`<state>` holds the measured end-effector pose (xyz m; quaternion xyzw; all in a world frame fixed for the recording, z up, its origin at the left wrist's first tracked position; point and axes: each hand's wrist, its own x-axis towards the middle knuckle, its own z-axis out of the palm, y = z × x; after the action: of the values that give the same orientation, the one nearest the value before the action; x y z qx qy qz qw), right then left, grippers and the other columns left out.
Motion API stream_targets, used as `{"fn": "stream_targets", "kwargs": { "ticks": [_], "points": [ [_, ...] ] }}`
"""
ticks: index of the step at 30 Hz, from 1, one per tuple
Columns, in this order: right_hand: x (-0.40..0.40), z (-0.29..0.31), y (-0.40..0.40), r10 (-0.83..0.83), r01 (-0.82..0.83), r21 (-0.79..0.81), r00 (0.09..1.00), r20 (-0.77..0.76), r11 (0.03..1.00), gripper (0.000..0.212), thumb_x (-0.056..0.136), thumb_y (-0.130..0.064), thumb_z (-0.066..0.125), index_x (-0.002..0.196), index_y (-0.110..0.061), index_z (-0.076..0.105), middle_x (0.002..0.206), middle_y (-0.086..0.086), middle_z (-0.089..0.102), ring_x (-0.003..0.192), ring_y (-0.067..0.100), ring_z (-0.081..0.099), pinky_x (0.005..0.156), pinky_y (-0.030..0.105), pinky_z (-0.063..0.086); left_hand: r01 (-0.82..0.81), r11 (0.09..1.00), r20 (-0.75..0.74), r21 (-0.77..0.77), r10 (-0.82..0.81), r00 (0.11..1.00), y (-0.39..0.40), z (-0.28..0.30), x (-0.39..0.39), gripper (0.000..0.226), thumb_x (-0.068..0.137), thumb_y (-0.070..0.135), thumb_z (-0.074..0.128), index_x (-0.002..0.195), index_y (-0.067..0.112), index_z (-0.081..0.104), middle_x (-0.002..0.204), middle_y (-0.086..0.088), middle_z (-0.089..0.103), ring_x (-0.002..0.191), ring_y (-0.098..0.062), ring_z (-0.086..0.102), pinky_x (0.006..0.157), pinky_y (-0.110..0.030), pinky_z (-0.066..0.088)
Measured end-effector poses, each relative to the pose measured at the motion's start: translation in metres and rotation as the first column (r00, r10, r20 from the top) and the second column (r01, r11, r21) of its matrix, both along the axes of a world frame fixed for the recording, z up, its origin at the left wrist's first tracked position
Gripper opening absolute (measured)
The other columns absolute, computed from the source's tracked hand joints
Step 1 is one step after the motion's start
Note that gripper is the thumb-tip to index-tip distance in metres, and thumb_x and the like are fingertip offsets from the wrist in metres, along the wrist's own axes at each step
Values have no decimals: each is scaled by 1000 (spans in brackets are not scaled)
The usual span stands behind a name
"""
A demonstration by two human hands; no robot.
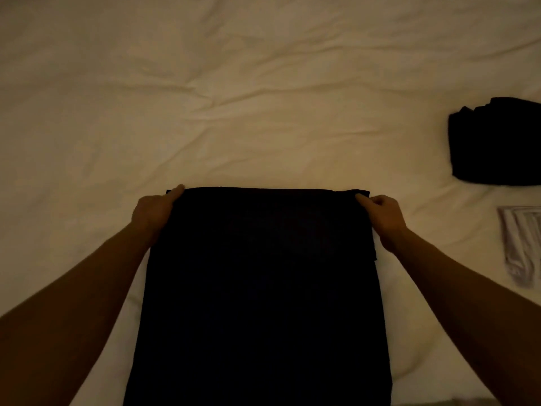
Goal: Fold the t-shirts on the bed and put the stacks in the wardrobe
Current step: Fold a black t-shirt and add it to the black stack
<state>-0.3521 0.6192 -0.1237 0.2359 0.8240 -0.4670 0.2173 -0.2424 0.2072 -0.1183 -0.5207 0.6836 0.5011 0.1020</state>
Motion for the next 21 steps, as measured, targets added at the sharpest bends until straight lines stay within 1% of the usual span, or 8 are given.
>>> {"fn": "stream_targets", "kwargs": {
  "ticks": [2, 6, 9, 12, 14, 18, 19, 21],
  "points": [
    [-7, -4, -2, -24, 25, -25, 1000, 15, 999, 31, 92, -36, 66, 83, -8, 56, 82, 11, 53, 78, 23, 54, 69, 37, 43, -98, 993, -30, 72, 101, 994, -3, -9, -7, 70, 70, 57, 80, 112, 2, 68, 112, -11, 69, 98, -30, 68, 96, -42, 54],
    [-14, -2, -5, -118, 126, -133, 991, 66, 983, 22, 95, -22, 64, 81, -6, 56, 79, 9, 58, 69, 18, 57, 53, 25, 49, -312, 934, -140, 176, 337, 931, -2, -15, -21, 35, 82, 31, 78, 104, 6, 68, 108, -13, 70, 87, -25, 69, 87, -39, 57],
    [-11, -3, -6, -192, 190, -202, 981, 8, 961, 17, 95, -17, 64, 80, -12, 57, 81, 7, 63, 69, 17, 62, 52, 23, 52, -387, 908, -170, 159, 411, 896, -5, -22, -20, 33, 86, 30, 76, 104, 4, 67, 107, -12, 70, 91, -26, 69, 85, -39, 58],
    [-3, -4, -7, -240, 224, -227, 970, -48, 948, 7, 95, -18, 64, 91, -12, 63, 84, 6, 67, 71, 17, 66, 61, 27, 56, -383, 907, -171, 173, 411, 896, -8, -23, -15, 43, 86, 35, 76, 111, 2, 66, 101, -10, 70, 89, -26, 69, 80, -37, 57],
    [3, -7, -5, -221, 204, -193, 972, -73, 960, 11, 94, -19, 64, 98, -8, 65, 86, 7, 68, 74, 19, 68, 67, 31, 58, -335, 926, -155, 172, 362, 919, -10, -21, -14, 46, 84, 34, 77, 113, 0, 67, 103, -12, 69, 89, -27, 69, 78, -35, 57],
    [5, -9, -1, -164, 155, -145, 985, -55, 977, 18, 94, -21, 65, 89, -4, 63, 79, 6, 63, 70, 17, 62, 62, 28, 52, -231, 970, -156, 69, 240, 958, -13, -13, -15, 23, 90, 23, 72, 77, 8, 61, 81, -6, 62, 68, -18, 59, 41, -15, 45],
    [5, -8, -1, -161, 151, -152, 986, -53, 977, 18, 94, -20, 64, 87, -3, 62, 77, 6, 60, 68, 17, 60, 61, 28, 51, -233, 970, -172, 67, 241, 955, -13, -11, -15, 23, 91, 22, 70, 74, 11, 59, 79, -4, 60, 66, -15, 58, 41, -16, 44],
    [4, -5, -3, -162, 151, -174, 985, -56, 973, 18, 95, -19, 62, 87, -4, 64, 78, 7, 60, 69, 18, 59, 62, 29, 50, -246, 967, -204, 67, 255, 945, -14, -8, -14, 23, 94, 23, 67, 75, 13, 60, 82, -2, 62, 67, -12, 59, 53, -20, 49]
  ]
}}
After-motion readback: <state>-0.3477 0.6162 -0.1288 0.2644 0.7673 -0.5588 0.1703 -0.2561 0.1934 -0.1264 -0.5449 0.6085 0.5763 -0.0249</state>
